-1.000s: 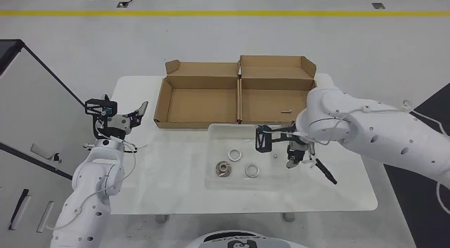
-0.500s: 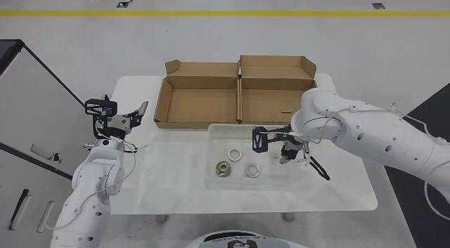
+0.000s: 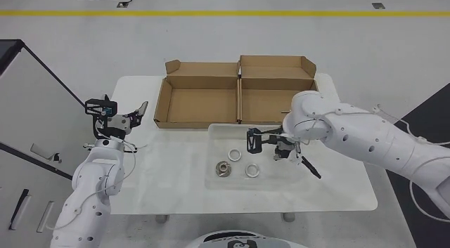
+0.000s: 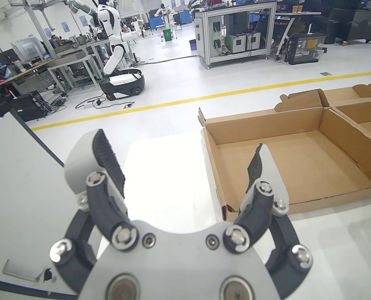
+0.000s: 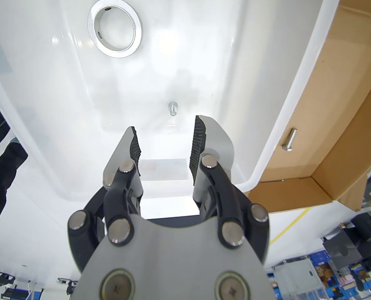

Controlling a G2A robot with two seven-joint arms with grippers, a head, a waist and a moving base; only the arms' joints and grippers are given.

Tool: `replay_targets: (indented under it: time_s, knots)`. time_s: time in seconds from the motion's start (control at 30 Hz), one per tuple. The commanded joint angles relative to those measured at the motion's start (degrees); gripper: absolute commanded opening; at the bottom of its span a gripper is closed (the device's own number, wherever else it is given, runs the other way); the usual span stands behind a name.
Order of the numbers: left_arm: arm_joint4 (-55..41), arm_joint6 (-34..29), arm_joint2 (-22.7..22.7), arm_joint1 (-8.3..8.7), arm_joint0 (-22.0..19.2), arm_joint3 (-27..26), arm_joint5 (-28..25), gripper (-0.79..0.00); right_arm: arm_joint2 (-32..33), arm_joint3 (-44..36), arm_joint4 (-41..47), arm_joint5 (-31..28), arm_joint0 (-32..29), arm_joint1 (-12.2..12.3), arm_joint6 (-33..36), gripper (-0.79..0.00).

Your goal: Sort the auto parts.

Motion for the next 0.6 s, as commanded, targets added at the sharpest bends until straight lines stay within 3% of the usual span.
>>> replay_targets:
  time_s: [0.0,0.57]
  knots:
    - [0.0,0.0,0.0,0.0,0.0,0.0,0.0,0.0,0.0,0.47,-0.27,0.34,-0.5,-0.58,0.34,-0.406]
    - [0.0,0.0,0.0,0.0,0.0,0.0,0.0,0.0,0.0,6.89,-3.13,0.26,-3.73,-3.75,0.28,-0.425]
